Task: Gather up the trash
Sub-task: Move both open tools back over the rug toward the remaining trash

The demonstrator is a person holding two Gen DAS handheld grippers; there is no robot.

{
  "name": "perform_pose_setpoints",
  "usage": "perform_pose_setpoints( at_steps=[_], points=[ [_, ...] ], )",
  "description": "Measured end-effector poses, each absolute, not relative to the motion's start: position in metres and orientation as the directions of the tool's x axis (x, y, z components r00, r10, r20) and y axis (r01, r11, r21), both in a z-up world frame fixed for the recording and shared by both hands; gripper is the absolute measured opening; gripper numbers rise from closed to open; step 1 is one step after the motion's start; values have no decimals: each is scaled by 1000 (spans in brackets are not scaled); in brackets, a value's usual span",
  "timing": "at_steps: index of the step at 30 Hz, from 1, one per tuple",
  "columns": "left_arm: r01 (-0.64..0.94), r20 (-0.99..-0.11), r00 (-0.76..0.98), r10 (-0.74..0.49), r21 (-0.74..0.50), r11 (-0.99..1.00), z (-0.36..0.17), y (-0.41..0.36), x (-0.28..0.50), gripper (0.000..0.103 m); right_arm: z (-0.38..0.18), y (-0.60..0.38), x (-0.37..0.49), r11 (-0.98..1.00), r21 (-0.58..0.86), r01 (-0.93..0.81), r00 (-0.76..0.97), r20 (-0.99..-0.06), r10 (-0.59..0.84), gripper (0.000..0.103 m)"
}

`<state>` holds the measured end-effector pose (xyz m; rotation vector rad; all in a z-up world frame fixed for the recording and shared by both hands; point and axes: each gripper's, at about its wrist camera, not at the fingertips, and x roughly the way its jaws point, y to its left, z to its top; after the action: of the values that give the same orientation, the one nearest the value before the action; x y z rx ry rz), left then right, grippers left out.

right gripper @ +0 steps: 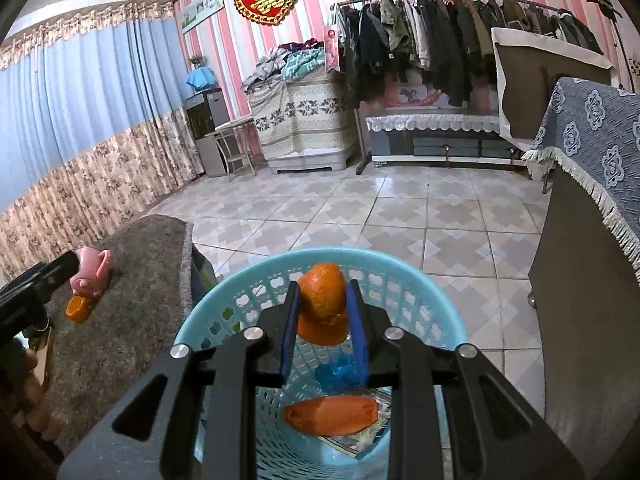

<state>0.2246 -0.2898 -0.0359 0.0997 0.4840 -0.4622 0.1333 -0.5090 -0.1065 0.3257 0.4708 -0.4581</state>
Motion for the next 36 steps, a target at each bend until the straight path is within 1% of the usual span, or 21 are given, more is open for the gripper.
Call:
perform_pose_setpoints(
  at_steps=[2, 4, 5, 6, 8, 10, 12, 15, 18, 21, 23, 26, 33, 36],
  points=[
    [437, -466, 792, -394, -18, 899, -34, -281, 225, 98, -107, -506, 137, 853, 181, 489, 789, -509, -344, 27],
    [427, -462, 797, -388, -22, 904, -33, -274, 224, 98, -107, -502, 139, 860, 184, 476, 796, -506, -333, 39],
    [424, -460, 799, -386, -24, 906, -31, -271, 224, 98, -106, -501, 139, 861, 179, 476, 796, -503, -335, 53],
    [418, -457, 803, -383, -27, 908, -29, -267, 225, 98, -104, -498, 138, 862, 169, 478, 795, -500, -343, 61],
    [409, -452, 808, -377, -30, 912, -26, -262, 224, 98, -102, -496, 137, 865, 160, 476, 796, -497, -346, 62],
    [397, -448, 815, -369, -34, 917, -22, -254, 223, 98, -99, -496, 135, 866, 165, 472, 799, -496, -341, 68],
    [385, -441, 822, -359, -33, 922, -18, -247, 221, 98, -96, -494, 134, 867, 163, 471, 801, -489, -344, 81],
    [362, -422, 842, -335, -18, 932, -12, -232, 214, 98, -88, -487, 131, 873, 156, 463, 814, -465, -348, 89],
    [335, -425, 851, -308, -10, 942, -9, -216, 209, 98, -79, -476, 131, 890, 153, 429, 833, -448, -325, 94],
    [301, -417, 866, -276, -5, 954, -4, -195, 202, 98, -75, -465, 134, 909, 134, 394, 839, -456, -296, 94],
    [271, -405, 881, -246, 4, 963, -1, -176, 195, 98, -68, -453, 132, 920, 128, 371, 853, -439, -283, 95],
    [242, -408, 886, -220, 3, 970, 2, -152, 188, 98, -62, -438, 129, 927, 134, 349, 868, -418, -266, 98],
    [159, -402, 905, -142, 10, 987, 4, -92, 168, 98, -55, -400, 131, 948, 111, 298, 884, -408, -230, 99],
    [138, -405, 906, -121, 11, 990, 4, -72, 162, 98, -54, -382, 133, 957, 123, 264, 893, -405, -194, 99]
  ],
)
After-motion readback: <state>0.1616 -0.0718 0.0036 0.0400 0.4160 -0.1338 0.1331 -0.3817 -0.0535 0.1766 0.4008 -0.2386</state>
